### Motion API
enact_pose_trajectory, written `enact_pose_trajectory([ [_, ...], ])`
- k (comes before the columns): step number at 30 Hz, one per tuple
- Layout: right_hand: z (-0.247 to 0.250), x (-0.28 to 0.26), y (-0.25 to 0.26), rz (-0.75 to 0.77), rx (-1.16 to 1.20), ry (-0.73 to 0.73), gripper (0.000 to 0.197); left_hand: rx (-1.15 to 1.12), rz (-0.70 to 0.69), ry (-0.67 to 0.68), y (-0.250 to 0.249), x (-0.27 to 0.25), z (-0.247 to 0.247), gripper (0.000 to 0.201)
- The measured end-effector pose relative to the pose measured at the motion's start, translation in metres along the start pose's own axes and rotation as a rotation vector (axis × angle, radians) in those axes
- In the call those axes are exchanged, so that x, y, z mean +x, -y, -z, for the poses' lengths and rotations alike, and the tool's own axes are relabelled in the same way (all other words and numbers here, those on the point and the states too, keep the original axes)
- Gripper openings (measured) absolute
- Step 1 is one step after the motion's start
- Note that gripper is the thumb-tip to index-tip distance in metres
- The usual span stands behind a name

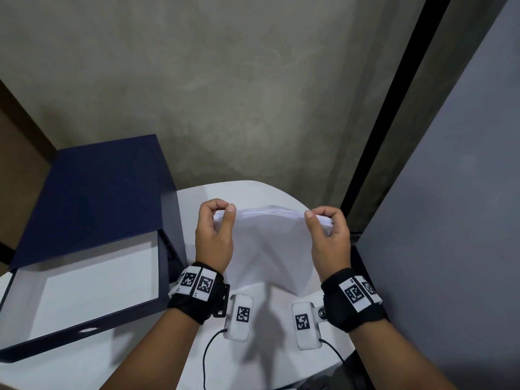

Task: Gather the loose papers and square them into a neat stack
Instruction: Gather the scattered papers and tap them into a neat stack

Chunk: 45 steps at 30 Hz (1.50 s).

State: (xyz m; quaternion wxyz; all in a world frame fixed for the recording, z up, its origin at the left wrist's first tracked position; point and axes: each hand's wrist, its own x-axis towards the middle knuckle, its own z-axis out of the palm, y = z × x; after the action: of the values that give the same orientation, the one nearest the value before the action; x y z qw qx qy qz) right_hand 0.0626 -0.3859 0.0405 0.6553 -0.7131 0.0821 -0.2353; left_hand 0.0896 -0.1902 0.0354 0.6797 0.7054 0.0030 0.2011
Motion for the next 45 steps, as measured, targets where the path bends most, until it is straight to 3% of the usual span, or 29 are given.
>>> enact_pose_trajectory([
  [3,-0.002,0.002,0.001,-0.042,-0.005,-0.037,0.009,-0.003,0.044,-0.037,0.002,0.002,0.000,0.006],
  [13,0.001,0.007,-0.002,-0.046,0.003,-0.015,0.008,-0.080,0.054,-0.012,-0.001,0.005,-0.002,0.005],
  [15,0.004,0.007,-0.004,-0.036,0.010,0.012,0.004,-0.116,0.055,0.040,0.003,0.004,0.003,0.014],
  [20,0.012,0.006,0.001,0.037,-0.010,0.063,0.021,-0.180,0.141,0.278,0.028,0.000,0.024,0.060],
  [24,0.011,0.010,0.010,0.049,-0.058,0.057,0.013,-0.159,0.189,0.309,0.031,-0.001,0.024,0.043],
  [26,0.009,0.010,0.019,0.133,-0.179,0.032,0.017,-0.152,0.199,0.294,0.032,0.001,0.022,0.033],
  [28,0.004,0.006,0.037,0.373,-0.402,0.027,0.027,-0.154,0.192,0.285,0.034,0.003,0.022,0.032],
  [31,-0.020,-0.009,0.071,0.702,-0.625,0.244,0.041,-0.178,0.179,0.316,0.030,0.004,0.021,0.036],
  [35,-0.059,-0.035,0.076,0.724,-0.950,0.624,0.068,-0.287,0.185,0.313,0.020,0.002,0.016,0.055],
  [37,-0.070,-0.038,0.063,0.708,-1.103,0.767,0.072,-0.387,0.267,0.315,0.018,0.002,0.014,0.043],
  [41,-0.071,-0.035,0.065,0.694,-1.048,0.705,0.073,-0.310,0.230,0.311,0.015,0.004,0.017,0.065],
  [44,-0.067,-0.034,0.062,0.667,-1.088,0.729,0.077,-0.188,0.187,0.333,0.023,0.004,0.017,0.025],
  [45,-0.065,-0.033,0.059,0.667,-1.135,0.763,0.079,-0.155,0.184,0.330,0.024,0.006,0.017,0.024],
])
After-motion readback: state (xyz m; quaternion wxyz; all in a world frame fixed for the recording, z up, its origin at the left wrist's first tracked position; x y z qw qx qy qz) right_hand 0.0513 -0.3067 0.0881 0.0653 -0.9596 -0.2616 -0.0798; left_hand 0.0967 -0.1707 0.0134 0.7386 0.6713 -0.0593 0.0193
